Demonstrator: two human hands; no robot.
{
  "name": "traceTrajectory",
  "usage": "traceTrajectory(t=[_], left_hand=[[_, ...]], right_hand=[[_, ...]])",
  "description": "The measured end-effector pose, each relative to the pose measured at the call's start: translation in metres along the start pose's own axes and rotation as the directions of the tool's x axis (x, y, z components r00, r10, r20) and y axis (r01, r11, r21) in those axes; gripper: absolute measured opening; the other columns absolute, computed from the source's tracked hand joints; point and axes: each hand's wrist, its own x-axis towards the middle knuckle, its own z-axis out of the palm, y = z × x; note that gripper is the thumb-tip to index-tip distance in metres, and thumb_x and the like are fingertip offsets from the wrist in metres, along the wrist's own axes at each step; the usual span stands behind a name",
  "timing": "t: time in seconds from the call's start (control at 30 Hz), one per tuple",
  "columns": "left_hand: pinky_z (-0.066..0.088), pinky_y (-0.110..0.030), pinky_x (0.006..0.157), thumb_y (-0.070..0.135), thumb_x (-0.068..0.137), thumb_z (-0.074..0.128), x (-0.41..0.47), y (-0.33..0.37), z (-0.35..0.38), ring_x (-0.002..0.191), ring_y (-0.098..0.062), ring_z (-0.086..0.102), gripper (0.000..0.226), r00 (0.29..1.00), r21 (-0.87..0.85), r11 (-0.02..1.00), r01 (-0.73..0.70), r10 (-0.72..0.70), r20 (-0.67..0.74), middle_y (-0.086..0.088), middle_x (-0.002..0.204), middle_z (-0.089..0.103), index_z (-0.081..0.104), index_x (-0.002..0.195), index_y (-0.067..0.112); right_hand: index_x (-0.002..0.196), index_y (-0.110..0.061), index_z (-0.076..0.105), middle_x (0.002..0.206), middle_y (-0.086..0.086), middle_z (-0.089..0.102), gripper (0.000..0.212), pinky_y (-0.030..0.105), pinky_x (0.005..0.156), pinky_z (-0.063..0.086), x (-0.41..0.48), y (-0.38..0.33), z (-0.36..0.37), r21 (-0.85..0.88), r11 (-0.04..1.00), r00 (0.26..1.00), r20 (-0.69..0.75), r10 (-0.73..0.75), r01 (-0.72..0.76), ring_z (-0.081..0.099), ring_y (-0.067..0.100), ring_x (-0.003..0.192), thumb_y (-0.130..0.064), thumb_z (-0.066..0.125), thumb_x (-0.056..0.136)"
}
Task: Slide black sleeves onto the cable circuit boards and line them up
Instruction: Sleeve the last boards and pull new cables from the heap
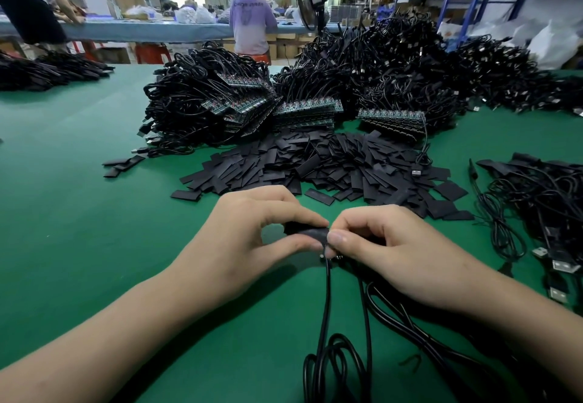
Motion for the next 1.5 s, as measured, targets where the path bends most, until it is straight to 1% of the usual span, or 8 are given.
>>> traceTrajectory(t=[0.13, 0.23, 0.37, 0.57, 0.8, 1.17, 1.33, 1.5], left_hand=[[0.051, -0.020, 0.081, 0.033, 0.080, 0.081, 0.001, 0.001, 0.001, 0.084, -0.006, 0.068, 0.021, 0.992, -0.038, 0.997, 0.062, -0.066, -0.106, 0.012, 0.087, 0.072, 0.082, 0.099, 0.024], [0.050, -0.018, 0.081, 0.034, 0.079, 0.081, 0.001, 0.002, 0.001, 0.085, -0.007, 0.068, 0.021, 0.982, -0.054, 0.993, 0.103, -0.110, -0.153, 0.013, 0.085, 0.072, 0.082, 0.098, 0.026], [0.049, -0.017, 0.079, 0.033, 0.079, 0.082, 0.000, 0.003, 0.002, 0.083, -0.009, 0.068, 0.020, 0.975, -0.066, 0.989, 0.131, -0.140, -0.174, 0.015, 0.085, 0.073, 0.082, 0.098, 0.028], [0.051, -0.020, 0.080, 0.034, 0.079, 0.082, -0.001, 0.004, 0.003, 0.085, -0.010, 0.070, 0.019, 0.967, -0.089, 0.984, 0.155, -0.169, -0.189, 0.015, 0.087, 0.074, 0.081, 0.097, 0.029], [0.053, -0.025, 0.083, 0.034, 0.080, 0.079, -0.001, 0.006, 0.004, 0.089, -0.011, 0.071, 0.021, 0.975, -0.129, 0.984, 0.122, -0.143, -0.168, 0.012, 0.091, 0.075, 0.081, 0.099, 0.026], [0.053, -0.015, 0.080, 0.031, 0.080, 0.077, 0.001, 0.006, 0.007, 0.081, -0.004, 0.074, 0.019, 0.967, -0.233, 0.965, 0.124, -0.170, -0.191, 0.019, 0.089, 0.077, 0.079, 0.099, 0.027], [0.051, -0.013, 0.079, 0.033, 0.082, 0.076, 0.000, 0.006, 0.007, 0.077, -0.005, 0.074, 0.019, 0.965, -0.245, 0.962, 0.117, -0.169, -0.201, 0.020, 0.085, 0.076, 0.078, 0.100, 0.029], [0.055, -0.021, 0.083, 0.033, 0.080, 0.077, 0.000, 0.007, 0.007, 0.086, -0.009, 0.073, 0.020, 0.967, -0.219, 0.969, 0.118, -0.162, -0.195, 0.016, 0.090, 0.077, 0.079, 0.100, 0.029]], right_hand=[[0.095, -0.031, 0.065, 0.070, -0.006, 0.063, 0.011, 0.027, 0.061, 0.040, -0.001, 0.002, -0.005, 0.045, 0.997, 0.981, -0.185, -0.059, 0.068, 0.050, 0.006, 0.060, -0.038, 0.070, 0.089], [0.090, -0.030, 0.068, 0.078, -0.010, 0.068, 0.008, 0.022, 0.061, 0.044, -0.003, -0.001, -0.006, -0.061, 0.985, 0.948, -0.266, -0.173, 0.163, 0.060, 0.011, 0.069, -0.030, 0.075, 0.089], [0.085, -0.029, 0.070, 0.073, -0.015, 0.066, 0.009, 0.025, 0.057, 0.044, -0.004, -0.002, -0.005, -0.212, 0.954, 0.903, -0.331, -0.275, 0.213, 0.058, 0.012, 0.065, -0.028, 0.078, 0.089], [0.087, -0.029, 0.072, 0.076, -0.016, 0.067, 0.007, 0.034, 0.056, 0.047, -0.006, -0.001, -0.006, -0.304, 0.922, 0.884, -0.322, -0.338, 0.241, 0.061, 0.016, 0.064, -0.028, 0.078, 0.090], [0.088, -0.024, 0.074, 0.083, -0.019, 0.070, 0.006, 0.033, 0.059, 0.053, -0.006, -0.003, -0.004, -0.342, 0.898, 0.853, -0.342, -0.394, 0.278, 0.067, 0.005, 0.076, -0.030, 0.074, 0.089], [0.095, -0.028, 0.076, 0.076, -0.020, 0.070, 0.010, 0.016, 0.061, 0.046, -0.004, -0.006, -0.003, -0.255, 0.941, 0.856, -0.411, -0.313, 0.222, 0.066, 0.011, 0.069, -0.033, 0.078, 0.087], [0.088, -0.025, 0.078, 0.071, -0.022, 0.068, 0.006, 0.021, 0.058, 0.047, -0.006, -0.006, -0.002, -0.250, 0.946, 0.860, -0.413, -0.298, 0.207, 0.065, 0.006, 0.066, -0.022, 0.082, 0.086], [0.087, -0.025, 0.078, 0.072, -0.022, 0.068, 0.003, 0.031, 0.056, 0.050, -0.008, -0.010, 0.000, -0.299, 0.929, 0.840, -0.427, -0.335, 0.218, 0.065, 0.007, 0.063, -0.027, 0.081, 0.087]])
